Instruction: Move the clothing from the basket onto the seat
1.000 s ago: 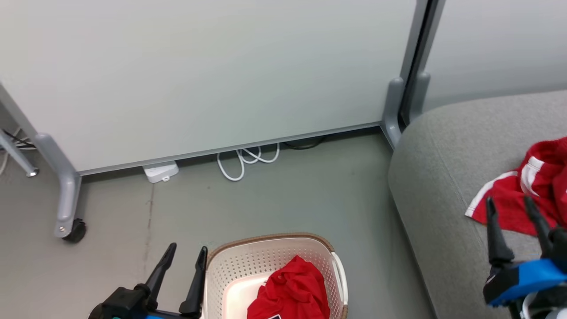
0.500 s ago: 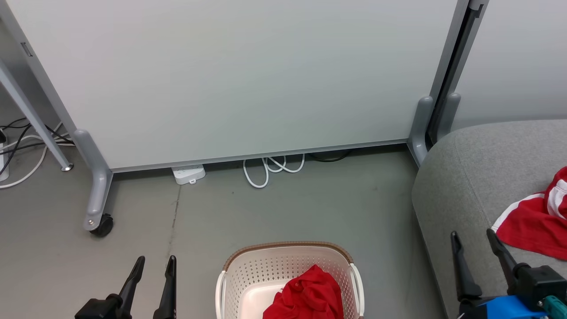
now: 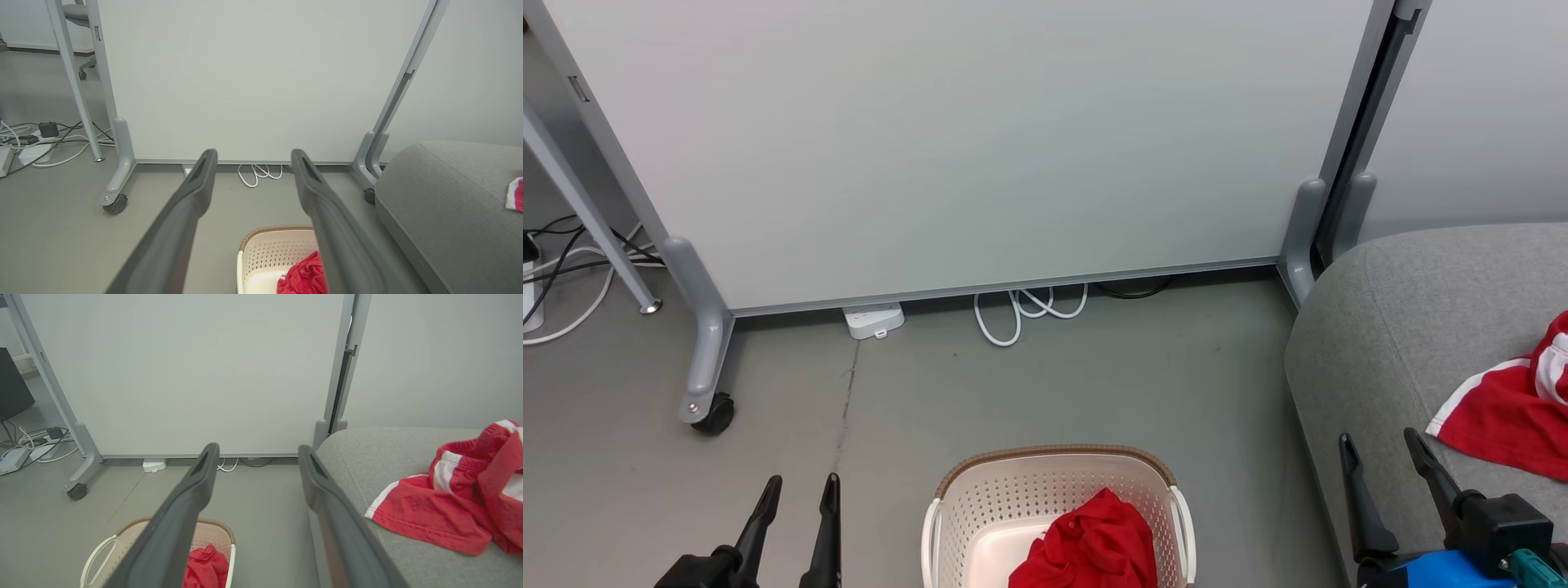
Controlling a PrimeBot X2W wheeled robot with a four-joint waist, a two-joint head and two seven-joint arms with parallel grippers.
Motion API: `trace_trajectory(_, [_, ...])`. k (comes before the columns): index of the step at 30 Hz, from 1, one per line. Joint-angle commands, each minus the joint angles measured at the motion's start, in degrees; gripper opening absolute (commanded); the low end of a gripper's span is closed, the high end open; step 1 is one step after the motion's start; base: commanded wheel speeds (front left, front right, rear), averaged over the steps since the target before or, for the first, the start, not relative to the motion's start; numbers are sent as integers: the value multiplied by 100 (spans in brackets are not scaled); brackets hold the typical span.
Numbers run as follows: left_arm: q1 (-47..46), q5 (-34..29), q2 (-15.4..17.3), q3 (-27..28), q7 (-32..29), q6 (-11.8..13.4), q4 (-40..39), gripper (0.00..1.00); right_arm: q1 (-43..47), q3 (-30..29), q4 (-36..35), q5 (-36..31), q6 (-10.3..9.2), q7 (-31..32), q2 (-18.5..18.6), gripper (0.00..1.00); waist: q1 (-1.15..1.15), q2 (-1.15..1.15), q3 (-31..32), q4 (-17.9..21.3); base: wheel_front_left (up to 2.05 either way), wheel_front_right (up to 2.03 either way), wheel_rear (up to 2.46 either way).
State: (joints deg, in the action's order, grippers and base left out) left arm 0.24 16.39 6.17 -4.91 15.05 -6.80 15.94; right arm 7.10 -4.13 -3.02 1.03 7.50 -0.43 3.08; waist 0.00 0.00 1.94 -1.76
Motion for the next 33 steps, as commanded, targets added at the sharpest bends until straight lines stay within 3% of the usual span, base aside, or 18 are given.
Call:
trace_trajectory(1, [75,-47,-10,30,19,-31,8,100,13,0,15,-18,-2,-15,-19,100,0,0,2,15,0,0,0])
trace_trajectory(11, [-14,-71,-61,17,19,-47,86,100,-135,117,14,-1,-2,-33,-25,100,0,0,-176,112,0,0,0])
trace_trajectory(17, [-510,-55,-60,-276,19,-70,379,100,-481,236,-187,-34,-2,8,-21,100,0,0,-767,238,0,0,0])
trace_trajectory(33, [-3046,738,45,-2365,-124,-78,2652,100,-1962,651,-624,-24,-2,-97,207,100,0,0,-3146,1078,0,0,0])
